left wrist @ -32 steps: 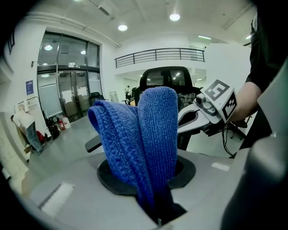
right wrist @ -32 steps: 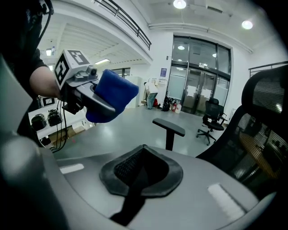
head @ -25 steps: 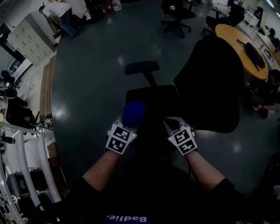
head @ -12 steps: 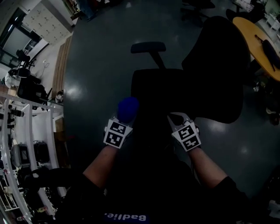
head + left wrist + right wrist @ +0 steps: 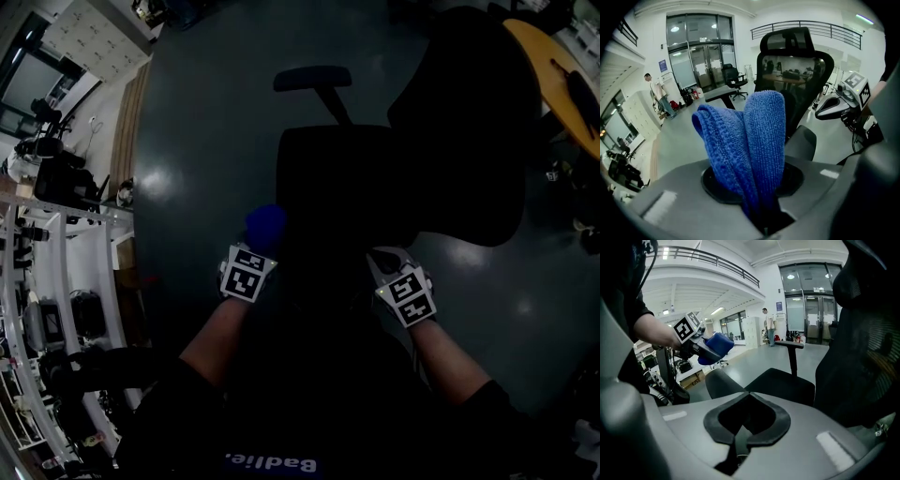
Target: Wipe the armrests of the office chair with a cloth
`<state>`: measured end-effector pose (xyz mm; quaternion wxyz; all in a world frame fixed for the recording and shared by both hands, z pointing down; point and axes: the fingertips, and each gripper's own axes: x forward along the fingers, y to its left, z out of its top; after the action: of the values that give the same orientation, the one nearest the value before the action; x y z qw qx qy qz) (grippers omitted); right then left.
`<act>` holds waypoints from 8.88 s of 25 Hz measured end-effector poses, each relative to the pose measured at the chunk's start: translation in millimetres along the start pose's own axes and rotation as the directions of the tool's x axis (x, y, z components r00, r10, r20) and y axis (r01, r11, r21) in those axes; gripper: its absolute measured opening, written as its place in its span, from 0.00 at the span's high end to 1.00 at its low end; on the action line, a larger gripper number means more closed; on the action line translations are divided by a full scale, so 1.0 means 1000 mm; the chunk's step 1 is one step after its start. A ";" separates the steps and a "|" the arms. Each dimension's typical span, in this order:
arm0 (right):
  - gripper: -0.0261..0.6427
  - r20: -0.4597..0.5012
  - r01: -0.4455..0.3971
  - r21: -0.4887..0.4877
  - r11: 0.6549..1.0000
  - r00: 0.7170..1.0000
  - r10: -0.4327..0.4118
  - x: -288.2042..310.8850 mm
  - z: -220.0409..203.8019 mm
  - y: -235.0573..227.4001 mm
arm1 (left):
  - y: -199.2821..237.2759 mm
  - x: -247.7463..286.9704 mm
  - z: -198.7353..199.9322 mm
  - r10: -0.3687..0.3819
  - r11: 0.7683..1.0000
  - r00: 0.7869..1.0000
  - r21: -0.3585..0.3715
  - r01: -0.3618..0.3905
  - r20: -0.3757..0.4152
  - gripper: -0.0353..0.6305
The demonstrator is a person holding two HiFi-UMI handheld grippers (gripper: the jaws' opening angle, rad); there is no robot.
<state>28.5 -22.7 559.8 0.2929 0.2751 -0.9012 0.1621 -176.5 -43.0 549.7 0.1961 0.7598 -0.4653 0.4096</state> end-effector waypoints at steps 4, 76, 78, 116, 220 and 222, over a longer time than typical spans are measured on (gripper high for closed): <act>0.96 -0.018 -0.005 0.048 0.999 1.000 0.006 -0.005 -0.015 0.002 | -0.007 0.012 -0.003 -0.028 1.000 0.999 0.009 0.028 -0.026 0.74; 0.96 0.032 -0.108 0.112 0.988 0.994 0.105 0.010 -0.031 0.022 | -0.155 0.027 0.079 -0.298 0.880 0.950 0.357 0.312 -0.094 0.74; 0.95 0.023 -0.082 0.113 0.990 0.997 0.080 0.012 -0.032 0.022 | -0.139 0.019 0.066 -0.278 0.897 0.958 0.337 0.287 -0.076 0.74; 0.95 -0.030 0.028 0.125 0.992 0.999 -0.025 0.005 -0.036 0.000 | -0.056 -0.004 -0.064 -0.082 0.991 0.990 0.097 0.094 -0.116 0.74; 0.96 0.383 -0.040 -0.073 0.996 0.922 0.065 -0.189 0.055 0.234 | -0.261 -0.264 0.004 -0.382 0.923 0.792 0.227 0.310 0.476 0.74; 0.96 0.381 -0.043 -0.076 0.996 0.922 0.069 -0.190 0.053 0.236 | -0.263 -0.264 0.002 -0.382 0.924 0.792 0.226 0.309 0.476 0.74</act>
<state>-5.9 216.8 370.5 0.1153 0.2659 -0.9535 0.0833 -8.6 229.1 357.8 0.0848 0.9245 -0.3245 0.1810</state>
